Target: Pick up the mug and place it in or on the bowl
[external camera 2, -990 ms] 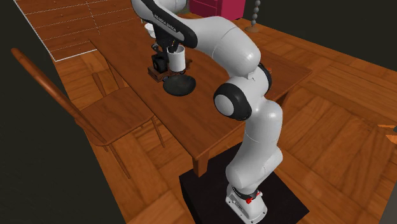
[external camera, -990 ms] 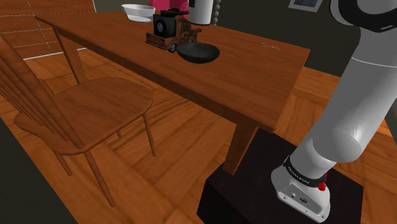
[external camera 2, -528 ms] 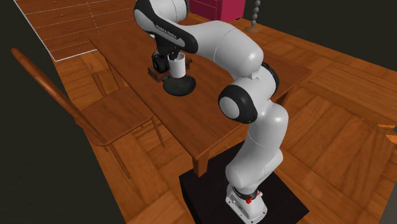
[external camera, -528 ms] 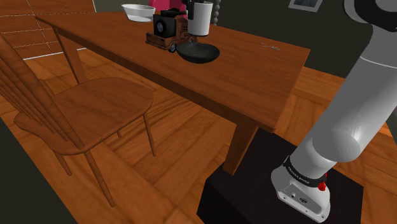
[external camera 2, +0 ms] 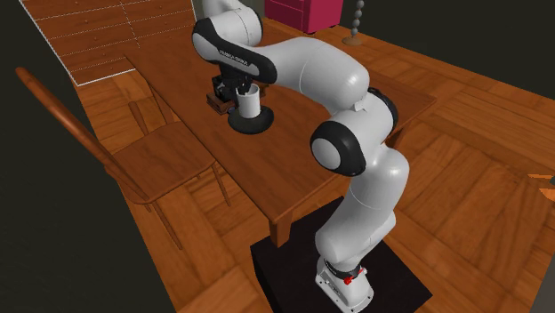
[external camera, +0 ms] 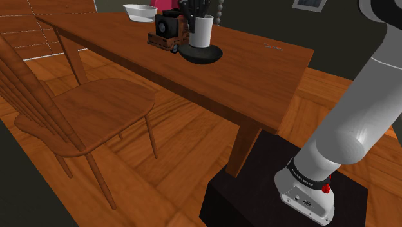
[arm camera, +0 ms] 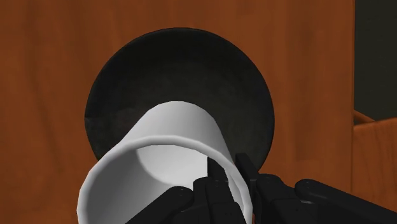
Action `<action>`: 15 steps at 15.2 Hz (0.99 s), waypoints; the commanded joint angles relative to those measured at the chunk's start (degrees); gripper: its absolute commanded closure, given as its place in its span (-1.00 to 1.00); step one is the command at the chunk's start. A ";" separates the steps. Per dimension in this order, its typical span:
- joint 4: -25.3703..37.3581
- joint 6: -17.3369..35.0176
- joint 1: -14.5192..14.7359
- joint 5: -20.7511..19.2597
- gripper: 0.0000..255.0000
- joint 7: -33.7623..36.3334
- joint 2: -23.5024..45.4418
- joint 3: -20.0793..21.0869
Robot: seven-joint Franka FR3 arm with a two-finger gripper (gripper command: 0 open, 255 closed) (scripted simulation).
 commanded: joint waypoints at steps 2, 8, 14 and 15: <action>-0.87 0.68 -0.04 0.06 1.00 -0.02 -0.25 -0.03; -0.87 0.68 -0.04 0.06 -1.00 -0.01 -0.25 -0.03; 2.12 -1.53 0.12 -0.16 -1.00 0.09 0.57 0.11; 5.32 -3.82 0.31 -0.44 -1.00 0.22 1.53 0.26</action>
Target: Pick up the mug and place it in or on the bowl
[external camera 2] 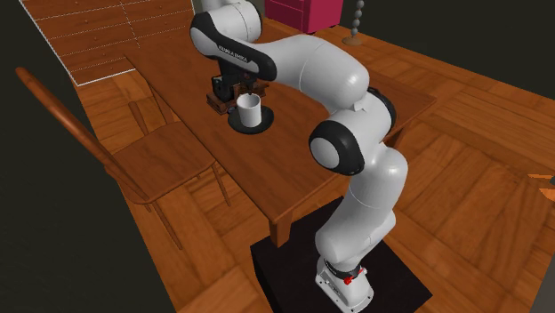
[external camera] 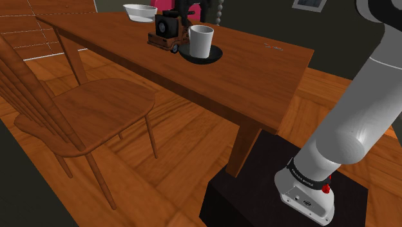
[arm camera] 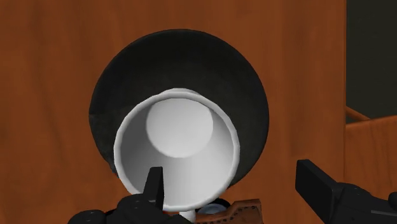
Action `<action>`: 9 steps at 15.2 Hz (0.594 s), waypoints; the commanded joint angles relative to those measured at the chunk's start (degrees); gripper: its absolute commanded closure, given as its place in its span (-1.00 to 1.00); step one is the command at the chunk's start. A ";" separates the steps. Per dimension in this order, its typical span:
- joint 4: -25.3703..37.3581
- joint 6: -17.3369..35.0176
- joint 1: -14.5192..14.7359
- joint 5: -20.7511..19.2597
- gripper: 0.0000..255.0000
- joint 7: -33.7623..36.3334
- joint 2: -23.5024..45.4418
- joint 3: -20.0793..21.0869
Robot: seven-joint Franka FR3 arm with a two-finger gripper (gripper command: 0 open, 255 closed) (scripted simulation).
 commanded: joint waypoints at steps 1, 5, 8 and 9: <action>5.91 -4.15 0.35 -0.55 -1.00 0.19 1.90 0.27; 8.83 -6.10 0.60 -0.86 -1.00 0.32 2.91 0.40; 8.84 -6.11 0.60 -0.86 -1.00 0.32 2.92 0.40; 8.84 -6.11 0.60 -0.86 -1.00 0.32 2.92 0.40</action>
